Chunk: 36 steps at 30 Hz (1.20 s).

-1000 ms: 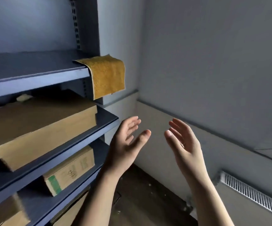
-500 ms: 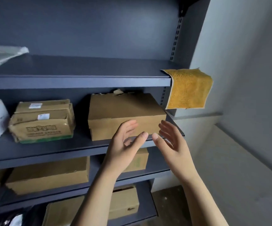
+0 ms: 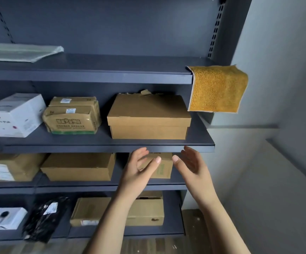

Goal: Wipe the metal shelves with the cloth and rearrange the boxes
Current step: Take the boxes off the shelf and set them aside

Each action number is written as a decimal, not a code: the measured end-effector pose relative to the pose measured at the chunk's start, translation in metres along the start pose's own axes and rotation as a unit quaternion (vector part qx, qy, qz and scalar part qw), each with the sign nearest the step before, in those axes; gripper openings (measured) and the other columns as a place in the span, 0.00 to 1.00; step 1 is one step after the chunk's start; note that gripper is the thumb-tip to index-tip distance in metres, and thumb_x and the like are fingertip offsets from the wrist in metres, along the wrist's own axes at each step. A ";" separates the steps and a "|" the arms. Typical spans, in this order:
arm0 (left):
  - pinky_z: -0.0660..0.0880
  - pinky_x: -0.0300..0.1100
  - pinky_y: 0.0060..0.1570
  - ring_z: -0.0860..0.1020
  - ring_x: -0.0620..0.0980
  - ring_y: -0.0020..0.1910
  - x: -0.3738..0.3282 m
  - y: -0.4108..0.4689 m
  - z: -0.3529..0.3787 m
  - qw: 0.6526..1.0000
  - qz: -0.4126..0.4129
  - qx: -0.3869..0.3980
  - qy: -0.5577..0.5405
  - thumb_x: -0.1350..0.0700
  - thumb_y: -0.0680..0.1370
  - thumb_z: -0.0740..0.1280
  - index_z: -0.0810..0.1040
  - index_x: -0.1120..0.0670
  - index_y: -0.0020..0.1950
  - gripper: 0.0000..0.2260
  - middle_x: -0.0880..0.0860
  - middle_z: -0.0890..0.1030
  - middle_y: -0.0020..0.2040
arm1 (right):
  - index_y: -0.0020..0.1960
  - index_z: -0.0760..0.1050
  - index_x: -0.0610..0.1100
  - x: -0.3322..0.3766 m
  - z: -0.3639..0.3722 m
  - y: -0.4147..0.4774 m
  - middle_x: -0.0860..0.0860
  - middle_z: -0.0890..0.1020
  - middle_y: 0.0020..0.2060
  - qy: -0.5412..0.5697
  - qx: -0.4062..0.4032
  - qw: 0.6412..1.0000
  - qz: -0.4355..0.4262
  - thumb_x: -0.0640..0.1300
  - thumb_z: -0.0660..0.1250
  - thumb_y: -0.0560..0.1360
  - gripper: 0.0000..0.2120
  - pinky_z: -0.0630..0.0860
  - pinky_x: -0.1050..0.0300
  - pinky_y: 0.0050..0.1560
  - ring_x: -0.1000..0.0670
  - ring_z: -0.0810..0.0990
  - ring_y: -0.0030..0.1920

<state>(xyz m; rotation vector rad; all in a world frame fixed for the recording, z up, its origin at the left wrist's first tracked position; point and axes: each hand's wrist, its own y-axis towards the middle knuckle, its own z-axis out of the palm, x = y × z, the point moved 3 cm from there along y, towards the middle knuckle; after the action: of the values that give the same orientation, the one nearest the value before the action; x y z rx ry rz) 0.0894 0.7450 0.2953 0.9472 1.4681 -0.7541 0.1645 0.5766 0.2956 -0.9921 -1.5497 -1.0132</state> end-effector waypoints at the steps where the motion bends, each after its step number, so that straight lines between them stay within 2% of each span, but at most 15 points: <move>1: 0.69 0.37 0.64 0.72 0.40 0.68 0.004 -0.003 0.003 1.000 -0.011 -0.001 0.007 0.36 0.68 0.69 0.69 0.48 0.74 0.37 0.43 0.74 0.70 | 0.73 0.70 0.55 -0.004 -0.002 -0.002 0.60 0.77 0.66 -0.002 -0.001 1.000 0.005 0.66 0.72 0.69 0.35 0.73 0.53 0.69 0.57 0.76 0.66; 5: 0.68 0.38 0.62 0.72 0.41 0.68 0.023 -0.010 0.008 0.998 -0.041 -0.022 0.032 0.32 0.66 0.68 0.66 0.47 0.76 0.40 0.42 0.72 0.71 | 0.70 0.70 0.54 -0.023 -0.001 -0.003 0.61 0.77 0.62 -0.009 0.006 0.999 0.034 0.61 0.72 0.74 0.28 0.72 0.62 0.61 0.57 0.76 0.64; 8: 0.68 0.40 0.61 0.71 0.42 0.69 0.040 -0.001 0.007 0.996 -0.069 -0.030 0.054 0.31 0.67 0.67 0.66 0.45 0.75 0.39 0.43 0.71 0.72 | 0.68 0.70 0.55 -0.041 0.004 0.004 0.59 0.77 0.62 -0.018 0.017 0.998 0.059 0.61 0.72 0.74 0.26 0.71 0.61 0.58 0.55 0.76 0.63; 12: 0.70 0.47 0.67 0.70 0.47 0.71 0.071 0.023 0.004 0.991 -0.106 -0.052 0.069 0.30 0.70 0.69 0.65 0.47 0.76 0.39 0.45 0.69 0.74 | 0.71 0.68 0.51 -0.062 0.014 0.022 0.57 0.75 0.64 -0.046 0.033 0.994 0.091 0.61 0.72 0.74 0.30 0.70 0.60 0.57 0.54 0.75 0.63; 16: 0.72 0.52 0.69 0.74 0.47 0.68 0.114 0.057 -0.006 0.985 -0.142 -0.061 0.076 0.22 0.62 0.69 0.68 0.46 0.74 0.46 0.45 0.74 0.70 | 0.73 0.68 0.47 -0.082 0.022 0.047 0.55 0.74 0.62 -0.073 0.030 0.990 0.121 0.61 0.71 0.75 0.33 0.69 0.59 0.58 0.51 0.74 0.64; 18: 0.73 0.48 0.67 0.75 0.47 0.66 0.128 0.071 -0.009 0.982 -0.152 -0.066 0.090 0.26 0.65 0.71 0.69 0.48 0.73 0.43 0.46 0.76 0.67 | 0.74 0.68 0.46 -0.094 0.026 0.063 0.52 0.76 0.66 -0.087 0.026 0.987 0.130 0.62 0.72 0.74 0.35 0.71 0.57 0.61 0.48 0.75 0.68; 20: 0.74 0.40 0.58 0.76 0.47 0.62 0.139 0.085 -0.014 0.982 -0.140 -0.068 0.106 0.36 0.71 0.74 0.72 0.51 0.70 0.33 0.48 0.78 0.63 | 0.73 0.68 0.45 -0.107 0.033 0.077 0.48 0.76 0.69 -0.095 0.026 0.985 0.139 0.62 0.71 0.74 0.35 0.72 0.54 0.63 0.47 0.74 0.69; 21: 0.73 0.38 0.53 0.77 0.47 0.61 0.144 0.093 -0.016 0.982 -0.130 -0.070 0.117 0.39 0.73 0.74 0.72 0.51 0.70 0.30 0.48 0.78 0.62 | 0.73 0.68 0.45 -0.112 0.036 0.085 0.48 0.76 0.69 -0.103 0.025 0.984 0.141 0.62 0.71 0.74 0.35 0.71 0.55 0.63 0.46 0.74 0.69; 23: 0.73 0.37 0.49 0.77 0.49 0.60 0.156 0.110 -0.019 0.982 -0.114 -0.071 0.135 0.41 0.74 0.74 0.72 0.52 0.70 0.29 0.50 0.78 0.62 | 0.73 0.69 0.45 -0.123 0.044 0.099 0.48 0.77 0.68 -0.121 0.020 0.983 0.138 0.62 0.71 0.75 0.33 0.70 0.57 0.60 0.46 0.75 0.69; 25: 0.73 0.40 0.54 0.76 0.51 0.64 0.168 0.124 -0.022 0.980 -0.107 -0.079 0.146 0.41 0.74 0.74 0.69 0.52 0.74 0.33 0.51 0.77 0.65 | 0.72 0.69 0.46 -0.136 0.050 0.112 0.50 0.77 0.66 -0.131 0.014 0.982 0.135 0.61 0.71 0.75 0.32 0.69 0.57 0.59 0.46 0.75 0.68; 27: 0.72 0.45 0.63 0.72 0.53 0.69 0.179 0.136 -0.027 0.976 -0.121 -0.083 0.163 0.41 0.74 0.75 0.62 0.52 0.79 0.39 0.51 0.72 0.71 | 0.71 0.69 0.47 -0.148 0.053 0.124 0.52 0.78 0.64 -0.131 0.006 0.982 0.138 0.61 0.72 0.75 0.31 0.70 0.56 0.59 0.46 0.76 0.67; 29: 0.71 0.51 0.69 0.69 0.54 0.72 0.193 0.148 -0.032 0.975 -0.124 -0.076 0.167 0.39 0.72 0.75 0.58 0.51 0.81 0.44 0.51 0.68 0.75 | 0.73 0.68 0.47 -0.164 0.055 0.136 0.50 0.77 0.67 -0.133 -0.001 0.981 0.142 0.62 0.73 0.73 0.34 0.73 0.52 0.61 0.44 0.76 0.67; 32: 0.67 0.52 0.72 0.65 0.55 0.75 0.213 0.164 -0.036 0.973 -0.126 -0.055 0.183 0.40 0.72 0.76 0.55 0.51 0.82 0.46 0.53 0.64 0.78 | 0.76 0.65 0.47 -0.186 0.059 0.152 0.46 0.75 0.70 -0.156 -0.007 0.977 0.143 0.64 0.74 0.71 0.40 0.73 0.48 0.66 0.41 0.74 0.69; 36: 0.65 0.51 0.72 0.64 0.56 0.76 0.239 0.177 -0.032 0.973 -0.139 -0.042 0.179 0.40 0.71 0.77 0.52 0.51 0.82 0.49 0.54 0.63 0.78 | 0.80 0.58 0.48 -0.208 0.064 0.161 0.44 0.72 0.73 -0.166 0.002 0.975 0.146 0.63 0.74 0.71 0.46 0.73 0.45 0.69 0.40 0.72 0.71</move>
<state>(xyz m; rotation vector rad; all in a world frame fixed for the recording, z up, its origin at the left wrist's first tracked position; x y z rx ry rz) 0.2317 0.8878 0.0742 0.8505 1.9637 -0.7399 0.3325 0.6652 0.1021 -1.3941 -1.6091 -0.6617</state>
